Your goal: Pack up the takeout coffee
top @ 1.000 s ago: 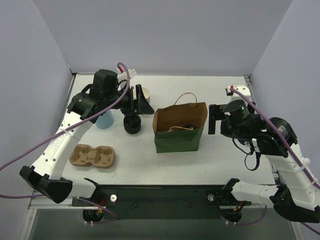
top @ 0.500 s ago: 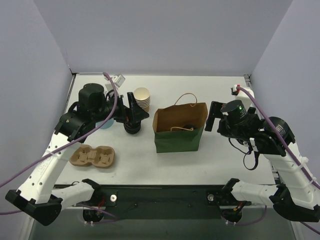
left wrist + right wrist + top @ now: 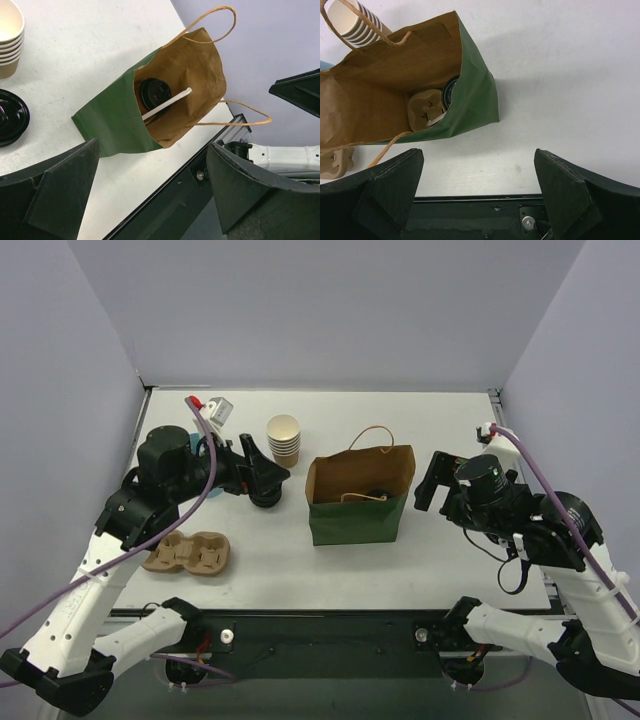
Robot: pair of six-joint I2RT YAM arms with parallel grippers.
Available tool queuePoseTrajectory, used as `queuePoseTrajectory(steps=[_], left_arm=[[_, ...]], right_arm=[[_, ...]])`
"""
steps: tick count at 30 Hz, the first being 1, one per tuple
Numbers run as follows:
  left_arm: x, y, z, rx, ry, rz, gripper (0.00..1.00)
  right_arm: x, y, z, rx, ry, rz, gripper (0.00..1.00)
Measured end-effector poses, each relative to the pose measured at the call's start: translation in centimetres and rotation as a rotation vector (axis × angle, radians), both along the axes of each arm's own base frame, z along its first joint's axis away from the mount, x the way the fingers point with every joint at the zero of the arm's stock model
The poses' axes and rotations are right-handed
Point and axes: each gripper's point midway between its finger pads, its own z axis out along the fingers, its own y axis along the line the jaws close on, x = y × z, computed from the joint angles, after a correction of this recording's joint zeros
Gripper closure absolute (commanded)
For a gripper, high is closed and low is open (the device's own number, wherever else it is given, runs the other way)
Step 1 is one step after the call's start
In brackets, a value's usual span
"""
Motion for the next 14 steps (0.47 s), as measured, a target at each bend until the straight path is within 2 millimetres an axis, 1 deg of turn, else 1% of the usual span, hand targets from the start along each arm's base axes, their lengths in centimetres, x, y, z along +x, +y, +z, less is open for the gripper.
queuePoseTrajectory(steps=[8, 14], left_arm=[[0.38, -0.27, 0.18, -0.018, -0.001, 0.005, 0.03], [0.59, -0.36, -0.09, -0.021, -0.002, 0.007, 0.03]], right_arm=[[-0.11, 0.03, 0.56, 0.031, -0.025, 0.004, 0.00], [-0.05, 0.09, 0.41, 0.034, -0.030, 0.005, 0.00]])
